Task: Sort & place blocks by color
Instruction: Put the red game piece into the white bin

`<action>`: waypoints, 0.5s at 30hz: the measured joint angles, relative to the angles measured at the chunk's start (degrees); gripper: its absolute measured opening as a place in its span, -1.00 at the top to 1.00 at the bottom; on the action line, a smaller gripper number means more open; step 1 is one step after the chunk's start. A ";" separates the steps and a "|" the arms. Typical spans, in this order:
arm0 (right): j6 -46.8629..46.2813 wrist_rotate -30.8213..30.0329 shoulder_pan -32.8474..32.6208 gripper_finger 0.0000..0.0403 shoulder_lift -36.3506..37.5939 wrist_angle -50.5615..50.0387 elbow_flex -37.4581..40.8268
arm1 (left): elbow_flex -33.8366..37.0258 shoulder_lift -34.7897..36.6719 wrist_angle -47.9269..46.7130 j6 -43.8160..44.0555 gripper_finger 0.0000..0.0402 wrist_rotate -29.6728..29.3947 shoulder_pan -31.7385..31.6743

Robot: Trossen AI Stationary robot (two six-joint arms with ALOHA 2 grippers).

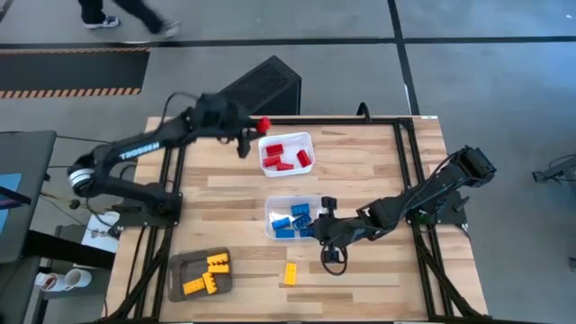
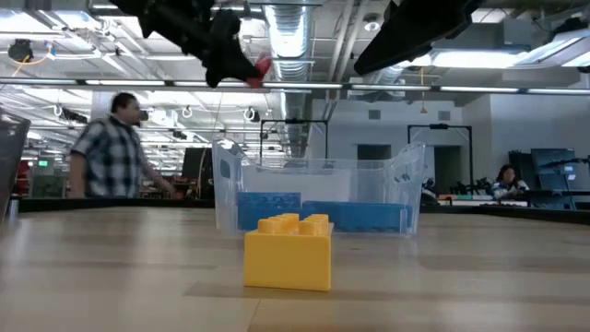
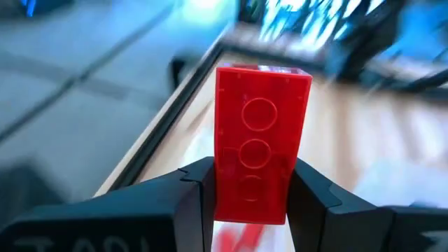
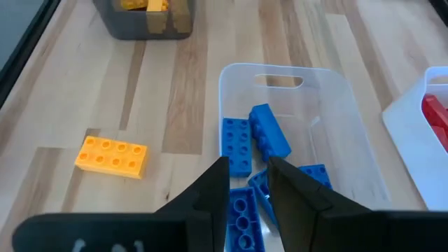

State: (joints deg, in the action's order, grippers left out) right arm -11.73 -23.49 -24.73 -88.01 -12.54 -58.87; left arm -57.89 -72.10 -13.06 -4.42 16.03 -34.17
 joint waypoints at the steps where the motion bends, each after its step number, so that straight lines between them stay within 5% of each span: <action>1: 0.01 -0.02 0.00 0.41 0.00 0.01 0.00 | 2.36 1.38 4.47 0.85 0.54 -0.15 1.89; 7: 0.56 -0.07 0.10 0.41 0.00 -0.02 0.00 | 9.69 0.13 16.51 2.77 0.54 -6.29 9.16; 15: 1.71 -0.30 0.11 0.41 0.00 0.22 0.00 | 7.61 -13.17 16.77 4.75 0.54 -5.68 6.69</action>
State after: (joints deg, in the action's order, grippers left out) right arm -10.02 -23.78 -24.62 -88.01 -12.32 -58.87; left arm -50.28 -85.27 3.71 0.33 10.35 -27.48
